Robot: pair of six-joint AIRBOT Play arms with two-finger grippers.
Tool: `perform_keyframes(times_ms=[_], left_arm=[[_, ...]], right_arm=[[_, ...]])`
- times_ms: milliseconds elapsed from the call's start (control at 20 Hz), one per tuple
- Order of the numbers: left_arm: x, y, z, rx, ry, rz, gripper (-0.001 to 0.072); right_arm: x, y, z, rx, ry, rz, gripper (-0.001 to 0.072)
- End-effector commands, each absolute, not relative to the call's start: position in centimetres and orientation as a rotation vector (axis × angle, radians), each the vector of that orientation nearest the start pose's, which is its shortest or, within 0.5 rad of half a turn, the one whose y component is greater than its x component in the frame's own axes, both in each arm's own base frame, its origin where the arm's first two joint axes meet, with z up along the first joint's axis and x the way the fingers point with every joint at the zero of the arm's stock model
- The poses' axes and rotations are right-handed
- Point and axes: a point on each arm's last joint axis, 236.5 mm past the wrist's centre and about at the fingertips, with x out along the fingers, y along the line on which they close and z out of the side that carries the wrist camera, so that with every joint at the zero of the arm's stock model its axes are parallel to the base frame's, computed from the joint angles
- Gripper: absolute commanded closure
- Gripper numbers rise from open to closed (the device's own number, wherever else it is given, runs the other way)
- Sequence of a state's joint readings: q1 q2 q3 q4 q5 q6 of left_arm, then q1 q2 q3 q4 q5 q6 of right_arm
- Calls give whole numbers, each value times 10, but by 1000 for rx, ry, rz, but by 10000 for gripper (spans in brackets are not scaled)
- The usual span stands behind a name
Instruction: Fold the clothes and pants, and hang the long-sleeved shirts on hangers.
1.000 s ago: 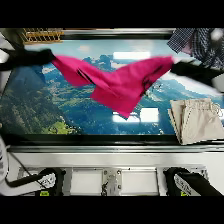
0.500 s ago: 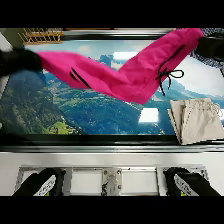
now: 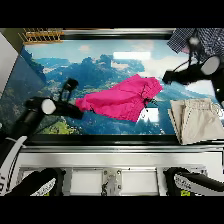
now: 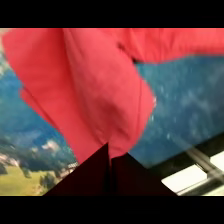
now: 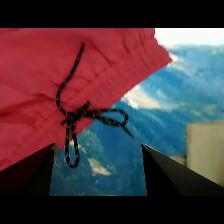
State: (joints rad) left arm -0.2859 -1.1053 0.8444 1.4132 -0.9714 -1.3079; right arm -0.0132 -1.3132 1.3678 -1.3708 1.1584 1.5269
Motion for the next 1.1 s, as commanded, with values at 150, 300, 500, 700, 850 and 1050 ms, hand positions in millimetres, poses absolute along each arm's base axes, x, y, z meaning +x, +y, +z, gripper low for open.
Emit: perform_keyframes(times_ms=[150,300,500,700,850,1050], left_arm=[[286,-118,-73,338,1325,-473,703],[286,-118,-73,325,1328,-464,704],[286,-118,-73,325,1327,-463,703],[286,-120,-73,315,1328,-466,703],[286,-120,-73,316,1328,-466,703],[287,-120,-73,315,1320,-465,703]], right_arm=[[320,101,-43,535,1447,190,-8],[317,131,-75,760,1384,161,-8],[325,164,-88,820,1305,152,-8],[332,189,-98,836,1269,147,-3],[337,191,-103,825,1248,134,56],[346,185,-104,832,1210,104,183]])
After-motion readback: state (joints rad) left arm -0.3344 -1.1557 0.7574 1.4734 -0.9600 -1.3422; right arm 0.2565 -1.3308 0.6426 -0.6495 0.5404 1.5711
